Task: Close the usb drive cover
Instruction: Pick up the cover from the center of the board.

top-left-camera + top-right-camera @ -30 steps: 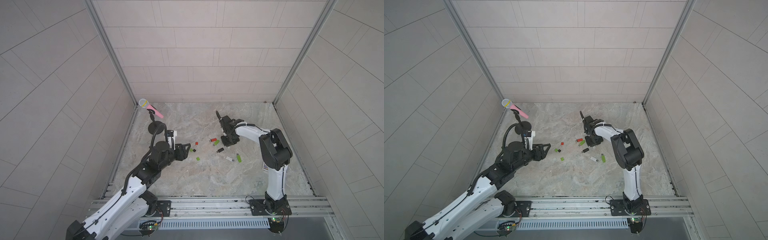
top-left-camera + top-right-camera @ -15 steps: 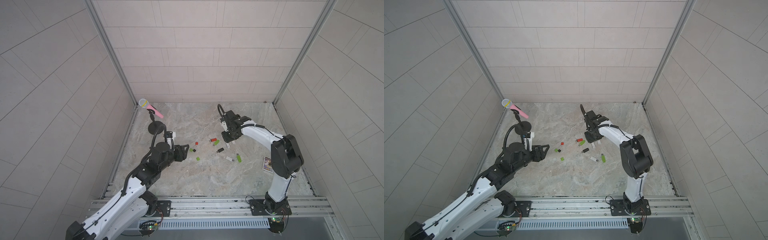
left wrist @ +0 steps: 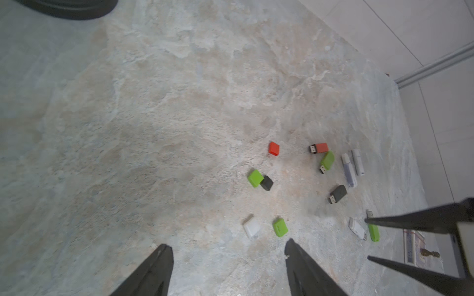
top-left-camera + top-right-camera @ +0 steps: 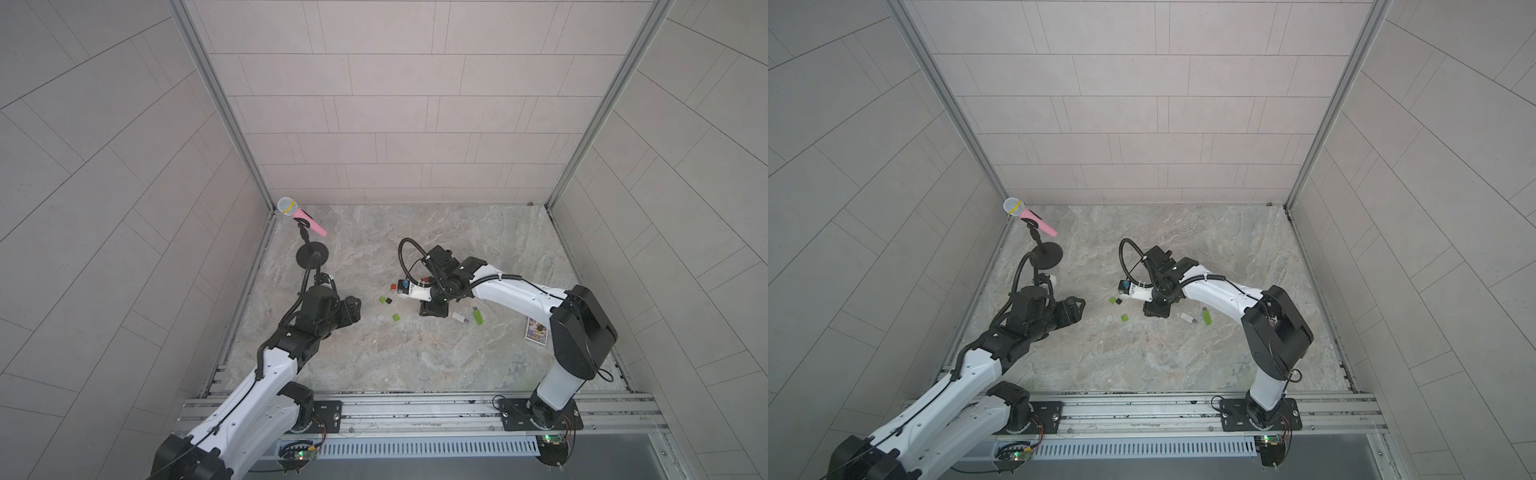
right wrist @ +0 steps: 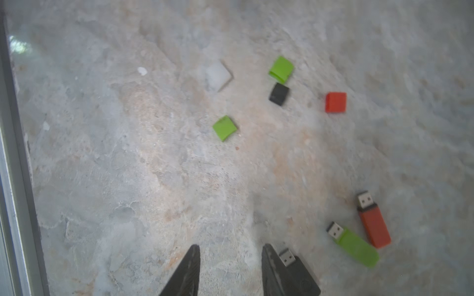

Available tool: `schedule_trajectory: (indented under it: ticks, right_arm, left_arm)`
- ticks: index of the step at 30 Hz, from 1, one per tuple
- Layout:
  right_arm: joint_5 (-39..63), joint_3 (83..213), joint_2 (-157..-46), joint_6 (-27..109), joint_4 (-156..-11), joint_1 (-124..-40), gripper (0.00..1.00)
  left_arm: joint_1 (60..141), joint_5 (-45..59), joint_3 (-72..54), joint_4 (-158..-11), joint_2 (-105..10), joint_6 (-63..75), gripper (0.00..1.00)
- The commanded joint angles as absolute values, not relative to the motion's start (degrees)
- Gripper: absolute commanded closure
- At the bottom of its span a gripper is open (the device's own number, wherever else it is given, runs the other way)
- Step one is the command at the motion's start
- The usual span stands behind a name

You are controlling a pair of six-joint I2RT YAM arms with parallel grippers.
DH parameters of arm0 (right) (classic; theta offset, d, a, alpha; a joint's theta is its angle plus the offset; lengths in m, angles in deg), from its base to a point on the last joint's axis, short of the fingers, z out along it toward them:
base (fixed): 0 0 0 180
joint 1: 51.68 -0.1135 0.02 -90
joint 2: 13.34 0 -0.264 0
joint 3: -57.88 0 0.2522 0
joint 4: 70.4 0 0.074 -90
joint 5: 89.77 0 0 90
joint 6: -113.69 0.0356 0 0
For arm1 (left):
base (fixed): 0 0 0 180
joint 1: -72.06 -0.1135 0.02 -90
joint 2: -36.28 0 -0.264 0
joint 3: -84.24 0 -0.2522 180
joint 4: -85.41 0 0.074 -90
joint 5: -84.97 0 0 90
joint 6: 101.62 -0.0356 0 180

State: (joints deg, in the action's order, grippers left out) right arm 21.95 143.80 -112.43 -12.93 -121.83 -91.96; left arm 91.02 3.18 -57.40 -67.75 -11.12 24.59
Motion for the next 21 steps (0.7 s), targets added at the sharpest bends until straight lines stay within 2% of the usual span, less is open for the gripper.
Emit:
schedule_trajectory:
  ticks: [1,11,17,21]
  right_arm:
    - [22.03,146.87,-116.31,-24.62,-125.65,-94.31,0.58]
    - [16.77,156.37,-126.79,-27.46,-125.96,-98.96,0.58]
    - [16.11,159.89,-130.86,-28.77,-126.24,-100.02,0.59]
    - [14.71,161.84,-133.09,-28.70,-126.97,-100.29,0.60]
  left_arm:
    - [89.04,3.14,-58.52,-66.46,-9.84,27.87,0.23]
    - [87.68,-3.09,-55.74,-60.86,-9.81,28.22,0.17]
    - [87.35,-13.53,-53.63,-53.72,-9.17,29.50,0.14]
    - [87.35,-15.64,-53.22,-52.79,-9.01,31.21,0.13]
